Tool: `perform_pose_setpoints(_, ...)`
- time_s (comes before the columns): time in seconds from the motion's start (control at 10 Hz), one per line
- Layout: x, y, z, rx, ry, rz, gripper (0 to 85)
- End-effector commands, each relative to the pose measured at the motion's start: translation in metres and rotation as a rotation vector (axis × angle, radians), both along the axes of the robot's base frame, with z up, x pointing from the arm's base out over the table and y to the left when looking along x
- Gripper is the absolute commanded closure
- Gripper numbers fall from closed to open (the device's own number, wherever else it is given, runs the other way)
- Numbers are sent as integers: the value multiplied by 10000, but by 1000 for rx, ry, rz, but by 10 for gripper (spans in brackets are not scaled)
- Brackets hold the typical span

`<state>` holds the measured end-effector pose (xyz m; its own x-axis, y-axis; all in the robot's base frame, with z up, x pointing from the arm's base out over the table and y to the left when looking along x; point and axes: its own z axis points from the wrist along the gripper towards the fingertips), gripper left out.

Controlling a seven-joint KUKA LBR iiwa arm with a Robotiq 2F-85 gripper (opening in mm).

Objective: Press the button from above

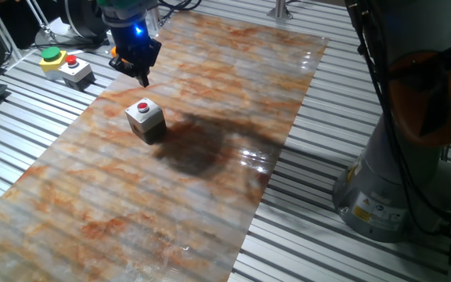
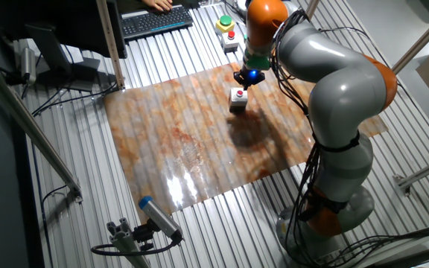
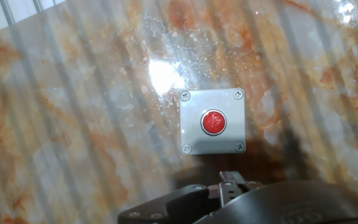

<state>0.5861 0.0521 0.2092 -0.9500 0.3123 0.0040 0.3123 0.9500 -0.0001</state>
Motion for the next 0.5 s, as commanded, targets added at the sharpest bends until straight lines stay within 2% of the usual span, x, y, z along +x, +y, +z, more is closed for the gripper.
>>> perform_pose_setpoints(0.0, 0, 2, 1, 5, 2, -1, 850)
perform_pose_setpoints(0.4, 0, 4, 3, 6, 5, -1, 850)
